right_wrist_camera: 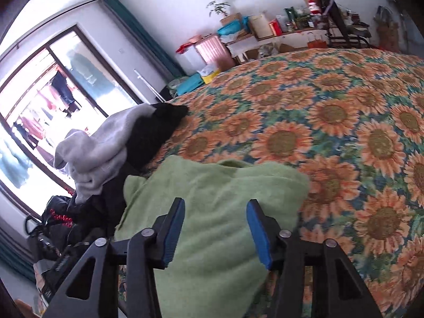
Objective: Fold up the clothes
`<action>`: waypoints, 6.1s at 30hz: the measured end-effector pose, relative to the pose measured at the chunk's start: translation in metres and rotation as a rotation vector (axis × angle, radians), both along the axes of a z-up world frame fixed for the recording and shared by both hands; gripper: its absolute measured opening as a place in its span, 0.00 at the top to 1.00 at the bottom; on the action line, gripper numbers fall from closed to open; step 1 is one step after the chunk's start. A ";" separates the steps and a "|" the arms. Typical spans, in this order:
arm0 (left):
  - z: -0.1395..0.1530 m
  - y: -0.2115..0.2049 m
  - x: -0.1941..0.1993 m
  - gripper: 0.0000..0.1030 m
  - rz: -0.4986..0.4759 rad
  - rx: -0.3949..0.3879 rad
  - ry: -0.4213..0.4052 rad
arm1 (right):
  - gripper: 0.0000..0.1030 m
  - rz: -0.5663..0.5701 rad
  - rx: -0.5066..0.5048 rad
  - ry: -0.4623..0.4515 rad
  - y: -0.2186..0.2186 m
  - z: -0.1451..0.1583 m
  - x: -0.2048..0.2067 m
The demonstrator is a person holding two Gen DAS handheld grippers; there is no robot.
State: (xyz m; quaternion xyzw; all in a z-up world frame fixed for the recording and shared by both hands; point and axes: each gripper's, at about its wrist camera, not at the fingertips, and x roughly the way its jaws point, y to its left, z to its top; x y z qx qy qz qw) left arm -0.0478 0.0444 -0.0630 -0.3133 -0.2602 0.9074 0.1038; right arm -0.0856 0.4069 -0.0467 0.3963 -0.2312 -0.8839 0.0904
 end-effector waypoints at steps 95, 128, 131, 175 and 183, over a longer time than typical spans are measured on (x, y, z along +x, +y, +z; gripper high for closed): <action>-0.022 0.095 -0.061 0.96 -0.600 -0.197 -0.407 | 0.73 0.313 0.368 -0.105 -0.106 0.003 -0.074; 0.004 0.068 -0.051 0.96 -0.518 -0.328 -0.294 | 0.69 0.137 0.242 -0.029 -0.093 0.022 -0.072; 0.001 0.099 -0.073 0.96 -0.582 -0.398 -0.312 | 0.68 0.039 0.337 -0.066 -0.057 0.023 -0.043; 0.014 0.099 -0.053 0.96 -0.570 -0.369 -0.309 | 0.67 -0.077 0.164 -0.021 -0.035 -0.007 0.064; -0.016 0.068 -0.041 0.96 -0.537 -0.273 -0.386 | 0.70 -0.090 0.161 -0.033 -0.060 -0.019 0.071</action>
